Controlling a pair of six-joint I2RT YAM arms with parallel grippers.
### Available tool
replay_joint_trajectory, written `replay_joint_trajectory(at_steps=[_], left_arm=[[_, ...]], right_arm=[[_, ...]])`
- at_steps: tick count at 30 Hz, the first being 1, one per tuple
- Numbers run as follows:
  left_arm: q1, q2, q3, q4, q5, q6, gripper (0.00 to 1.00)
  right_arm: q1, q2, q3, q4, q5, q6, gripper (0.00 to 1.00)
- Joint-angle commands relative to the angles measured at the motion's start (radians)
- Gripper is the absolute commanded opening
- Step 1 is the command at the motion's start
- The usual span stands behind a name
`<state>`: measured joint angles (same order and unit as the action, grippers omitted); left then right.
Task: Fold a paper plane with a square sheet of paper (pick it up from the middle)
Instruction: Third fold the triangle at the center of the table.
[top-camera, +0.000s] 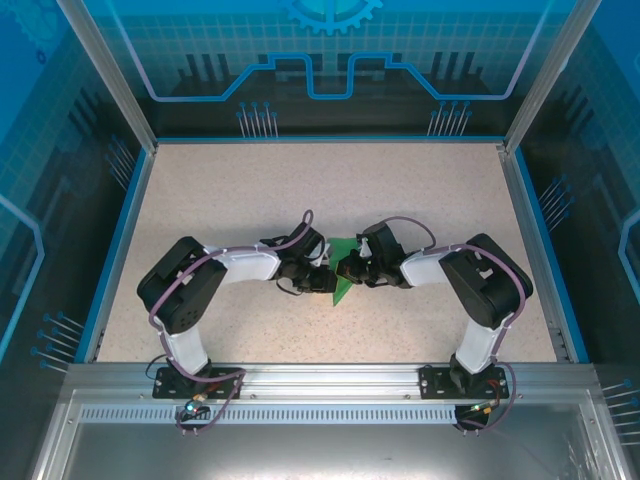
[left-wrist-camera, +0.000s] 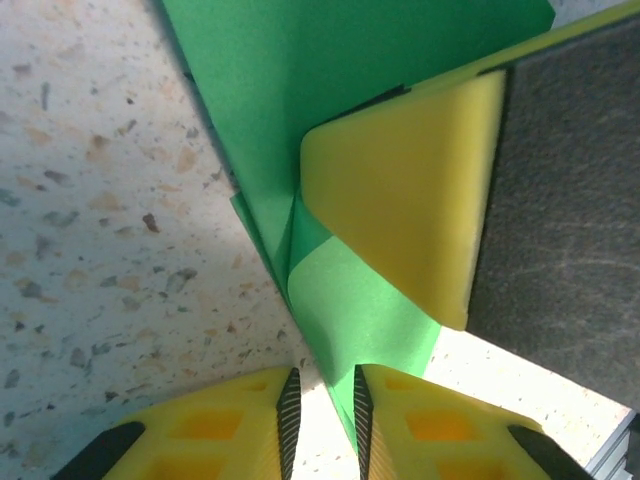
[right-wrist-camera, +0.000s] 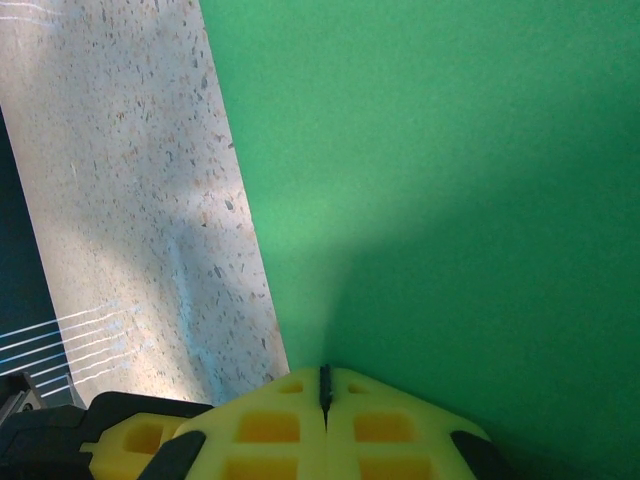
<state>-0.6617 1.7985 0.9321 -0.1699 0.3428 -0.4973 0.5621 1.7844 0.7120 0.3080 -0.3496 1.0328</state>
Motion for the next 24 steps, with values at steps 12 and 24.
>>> replay_joint_trajectory(at_steps=[12,24], left_arm=[[-0.078,0.12,0.101,-0.12,-0.185,0.053,0.19],[-0.094,0.158,0.123,-0.149,-0.241,0.046,0.18]], right_arm=[[-0.011,0.014,-0.029,-0.016,0.0,-0.005,0.05],[-0.012,0.011,-0.038,-0.006,-0.009,-0.002,0.05]])
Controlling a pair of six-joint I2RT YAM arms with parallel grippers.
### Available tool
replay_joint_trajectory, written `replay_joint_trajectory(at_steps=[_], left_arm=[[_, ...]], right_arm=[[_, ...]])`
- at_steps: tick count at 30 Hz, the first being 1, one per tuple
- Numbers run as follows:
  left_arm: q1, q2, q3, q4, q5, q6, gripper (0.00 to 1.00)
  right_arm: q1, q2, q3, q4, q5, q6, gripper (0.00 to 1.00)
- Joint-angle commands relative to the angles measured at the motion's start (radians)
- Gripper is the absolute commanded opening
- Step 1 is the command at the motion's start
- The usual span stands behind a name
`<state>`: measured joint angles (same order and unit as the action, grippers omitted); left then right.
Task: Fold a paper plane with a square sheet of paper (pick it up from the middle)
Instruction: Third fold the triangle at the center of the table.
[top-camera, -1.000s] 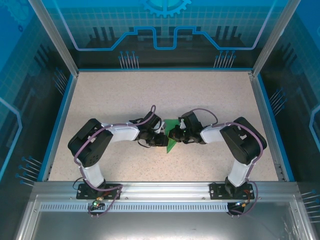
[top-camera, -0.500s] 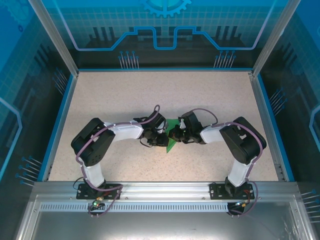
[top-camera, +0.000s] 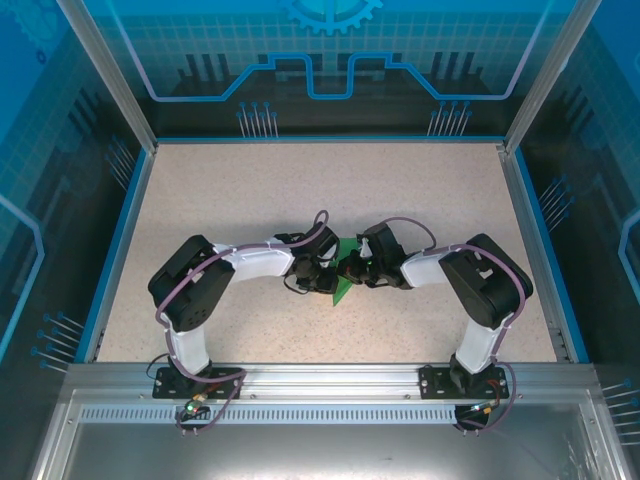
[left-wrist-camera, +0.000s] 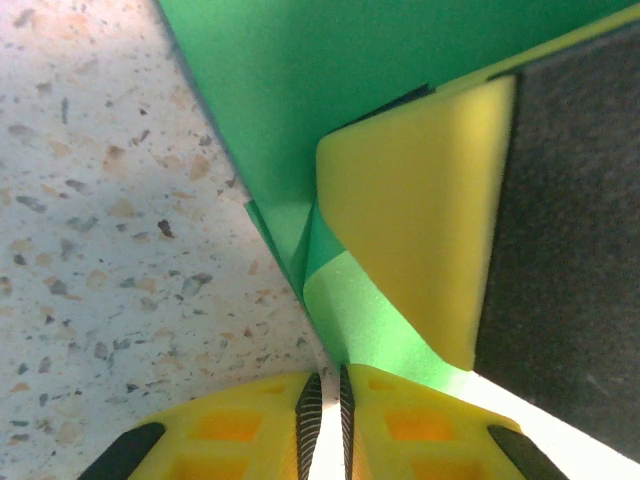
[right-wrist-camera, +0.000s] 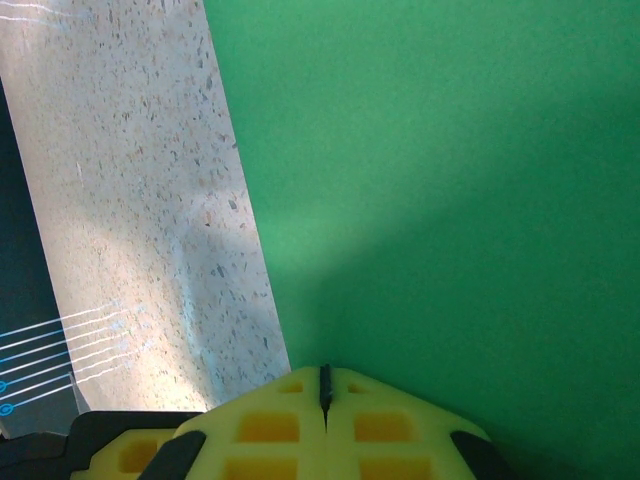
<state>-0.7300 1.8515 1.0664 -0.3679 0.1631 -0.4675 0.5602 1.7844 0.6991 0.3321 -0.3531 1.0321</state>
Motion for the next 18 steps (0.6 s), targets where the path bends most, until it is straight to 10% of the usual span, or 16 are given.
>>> replay_joint_trajectory(at_steps=[1,18], left_arm=[[-0.025,0.11,-0.01,0.047,-0.066,0.017,0.18],[-0.014,-0.095,-0.061,0.161,-0.003,-0.106,0.18]], right_arm=[[-0.01,0.009,-0.026,-0.029,-0.006,-0.001,0.05],[-0.011,0.009,-0.041,-0.056,0.025,-0.038,0.02]])
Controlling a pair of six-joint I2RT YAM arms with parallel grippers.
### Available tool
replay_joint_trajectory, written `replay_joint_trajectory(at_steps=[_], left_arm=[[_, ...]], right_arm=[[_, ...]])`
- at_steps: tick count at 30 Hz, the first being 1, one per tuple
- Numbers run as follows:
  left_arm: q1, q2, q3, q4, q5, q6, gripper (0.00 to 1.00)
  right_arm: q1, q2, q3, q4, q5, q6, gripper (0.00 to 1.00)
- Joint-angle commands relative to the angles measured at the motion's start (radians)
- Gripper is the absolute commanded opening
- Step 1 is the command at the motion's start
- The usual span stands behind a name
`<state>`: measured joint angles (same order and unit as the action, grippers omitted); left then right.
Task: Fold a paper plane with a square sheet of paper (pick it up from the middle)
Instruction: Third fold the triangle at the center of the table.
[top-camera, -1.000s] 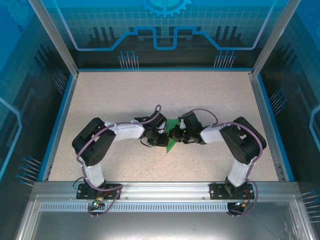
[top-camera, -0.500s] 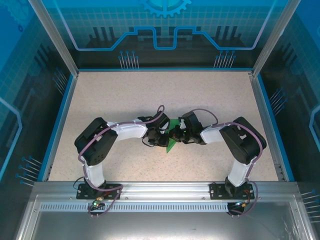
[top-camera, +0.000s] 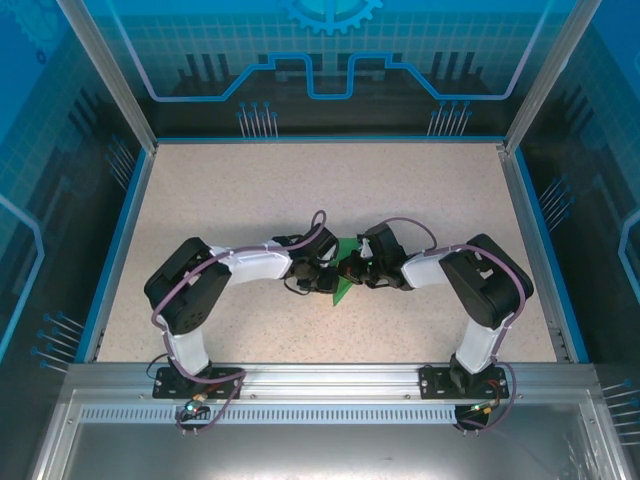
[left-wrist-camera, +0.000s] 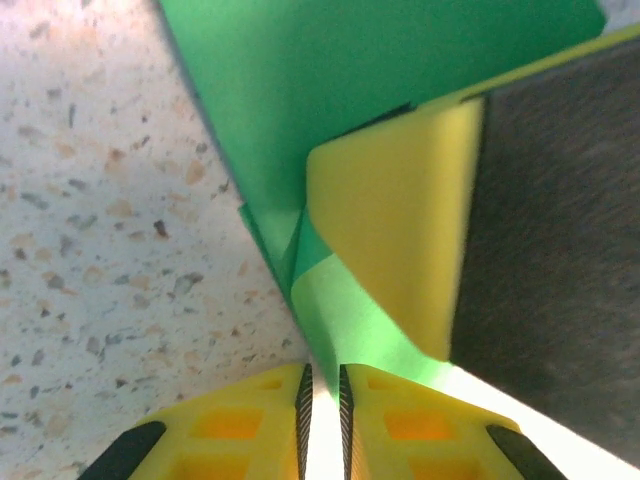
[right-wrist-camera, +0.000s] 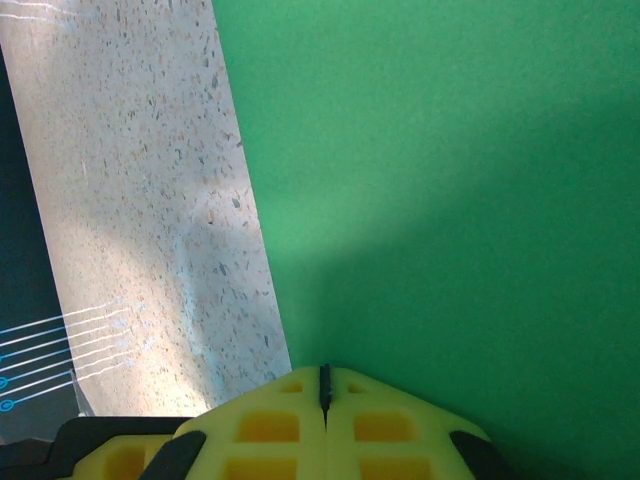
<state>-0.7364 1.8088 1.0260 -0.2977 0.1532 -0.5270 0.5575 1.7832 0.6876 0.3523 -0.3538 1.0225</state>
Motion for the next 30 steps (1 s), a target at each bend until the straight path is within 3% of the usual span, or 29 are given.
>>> replay_joint_trajectory(at_steps=[1,13,24,30], left_arm=[[-0.008,-0.061,-0.029,0.106,0.019,-0.056,0.18],[-0.008,-0.019,-0.11,0.215,0.09,-0.108,0.12],[-0.008,0.056,-0.1,0.158,0.043,-0.062,0.12],[-0.011,0.098,-0.092,0.115,-0.002,-0.036,0.12]], right_arm=[[-0.009,0.014,-0.03,-0.073,0.024,-0.028,0.02],[-0.012,0.023,-0.031,-0.06,0.008,-0.021,0.01],[-0.013,0.013,-0.023,-0.066,0.001,-0.021,0.02],[-0.014,-0.012,-0.02,-0.068,0.006,-0.021,0.09]])
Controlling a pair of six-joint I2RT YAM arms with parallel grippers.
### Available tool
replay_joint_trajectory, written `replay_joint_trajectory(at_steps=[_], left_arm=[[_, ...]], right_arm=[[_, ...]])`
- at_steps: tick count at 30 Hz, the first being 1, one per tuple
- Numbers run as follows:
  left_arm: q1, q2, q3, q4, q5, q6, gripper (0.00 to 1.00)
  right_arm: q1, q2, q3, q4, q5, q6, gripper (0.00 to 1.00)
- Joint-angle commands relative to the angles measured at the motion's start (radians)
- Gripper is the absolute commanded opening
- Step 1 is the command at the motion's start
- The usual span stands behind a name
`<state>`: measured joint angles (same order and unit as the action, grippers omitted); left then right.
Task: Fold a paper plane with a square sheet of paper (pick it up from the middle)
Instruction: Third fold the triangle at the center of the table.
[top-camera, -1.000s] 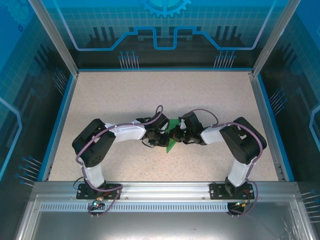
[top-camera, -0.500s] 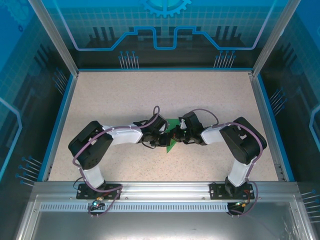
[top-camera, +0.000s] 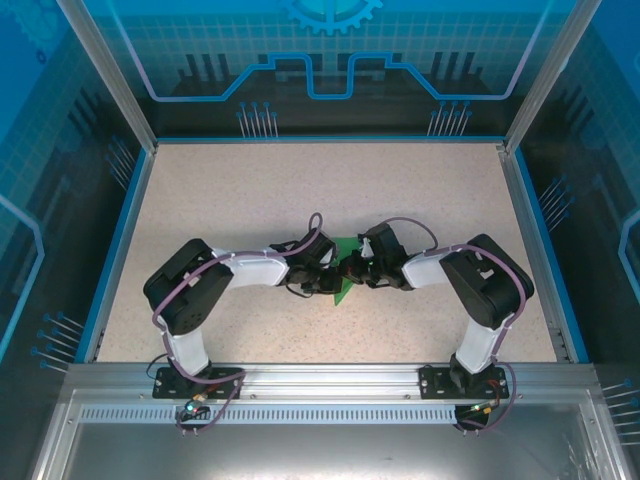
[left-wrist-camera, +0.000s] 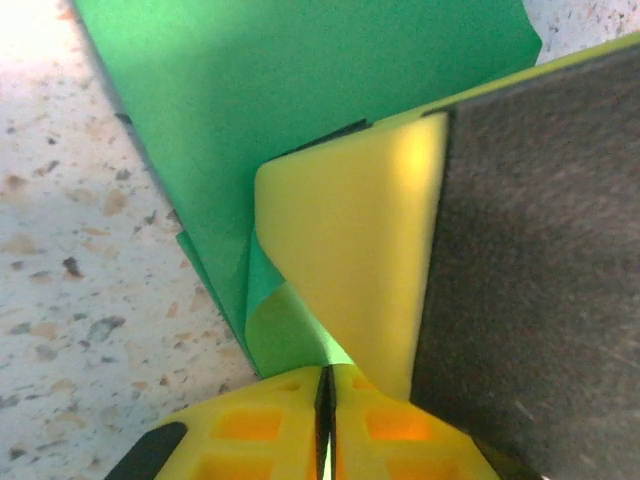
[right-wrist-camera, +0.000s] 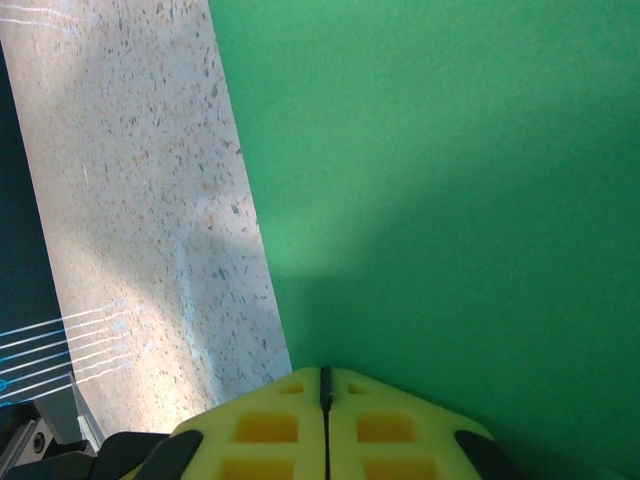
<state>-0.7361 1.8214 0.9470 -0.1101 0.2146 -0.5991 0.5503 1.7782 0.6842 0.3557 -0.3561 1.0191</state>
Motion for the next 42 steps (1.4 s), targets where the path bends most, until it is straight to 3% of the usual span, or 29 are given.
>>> replay_joint_trajectory(at_steps=[1,11,17,22,30,42], left_arm=[[-0.012,0.088,-0.011,-0.081,-0.075,0.04,0.12],[-0.011,0.111,-0.007,-0.107,-0.101,0.056,0.11],[-0.011,0.124,0.005,-0.102,-0.1,0.057,0.11],[-0.011,0.13,0.009,-0.106,-0.102,0.065,0.11],[-0.011,0.129,0.013,-0.112,-0.103,0.073,0.11],[-0.014,0.127,0.021,-0.122,-0.103,0.087,0.11]], right_arm=[[-0.009,-0.012,-0.014,-0.076,0.007,-0.02,0.11],[-0.053,-0.17,-0.016,-0.199,0.044,-0.088,0.35],[-0.109,-0.284,-0.069,-0.241,0.032,-0.129,0.38],[-0.122,-0.344,-0.112,-0.25,-0.004,-0.131,0.33],[-0.113,-0.301,-0.128,-0.174,-0.043,-0.115,0.12],[-0.077,-0.156,-0.051,-0.107,-0.029,-0.102,0.06]])
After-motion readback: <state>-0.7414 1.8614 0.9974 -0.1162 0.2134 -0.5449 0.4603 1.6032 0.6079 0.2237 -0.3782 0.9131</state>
